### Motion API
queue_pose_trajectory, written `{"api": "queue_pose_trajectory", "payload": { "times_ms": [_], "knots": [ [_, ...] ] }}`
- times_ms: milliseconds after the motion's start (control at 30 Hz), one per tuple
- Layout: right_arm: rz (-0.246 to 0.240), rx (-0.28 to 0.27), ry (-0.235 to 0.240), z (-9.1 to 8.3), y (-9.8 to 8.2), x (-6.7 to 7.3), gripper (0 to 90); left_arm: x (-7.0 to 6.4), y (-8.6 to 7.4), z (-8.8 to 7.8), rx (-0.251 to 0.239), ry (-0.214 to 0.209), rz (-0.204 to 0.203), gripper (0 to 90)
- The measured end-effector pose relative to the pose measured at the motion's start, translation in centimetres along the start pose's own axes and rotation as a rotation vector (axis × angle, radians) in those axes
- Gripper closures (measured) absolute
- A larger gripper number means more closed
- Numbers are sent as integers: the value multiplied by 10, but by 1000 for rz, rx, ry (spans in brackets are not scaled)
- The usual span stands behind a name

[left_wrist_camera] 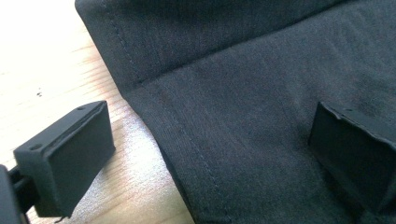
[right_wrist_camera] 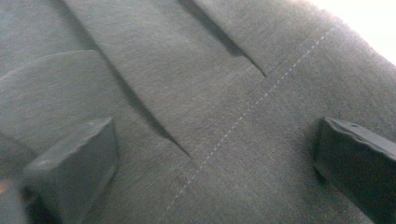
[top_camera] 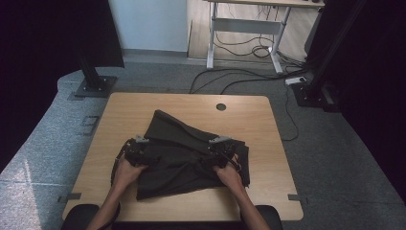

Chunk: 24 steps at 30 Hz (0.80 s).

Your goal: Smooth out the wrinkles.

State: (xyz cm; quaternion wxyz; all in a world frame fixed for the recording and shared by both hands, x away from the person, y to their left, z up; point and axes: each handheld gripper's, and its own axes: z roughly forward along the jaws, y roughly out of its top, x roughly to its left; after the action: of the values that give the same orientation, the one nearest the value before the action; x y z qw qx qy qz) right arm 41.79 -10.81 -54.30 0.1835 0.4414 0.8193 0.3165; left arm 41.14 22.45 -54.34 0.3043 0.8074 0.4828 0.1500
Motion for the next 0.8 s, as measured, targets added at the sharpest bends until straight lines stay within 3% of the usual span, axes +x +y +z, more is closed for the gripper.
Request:
{"api": "queue_pose_trajectory", "payload": {
  "times_ms": [100, 267, 333, 533, 667, 800],
  "knots": [
    [13, -3, 7, 1, -1, -1, 0, -5, 2, -4, 5, -25, 25, 130],
    [37, -20, 2, 1, -4, 0, 0, -10, 6, -7, 12, -65, 32, 373],
    [43, -24, -1, 1, -5, 0, 0, -11, 7, -7, 9, -77, 23, 481],
    [42, -27, 4, 0, -6, 0, 0, -7, 6, -6, -4, -134, -21, 681],
    [40, -18, 9, -5, -3, -2, 24, -3, 2, -6, -37, -163, -64, 751],
    [50, -51, 12, -11, 3, -2, 45, -3, 4, -8, -29, -151, -47, 779]
  ]
}}
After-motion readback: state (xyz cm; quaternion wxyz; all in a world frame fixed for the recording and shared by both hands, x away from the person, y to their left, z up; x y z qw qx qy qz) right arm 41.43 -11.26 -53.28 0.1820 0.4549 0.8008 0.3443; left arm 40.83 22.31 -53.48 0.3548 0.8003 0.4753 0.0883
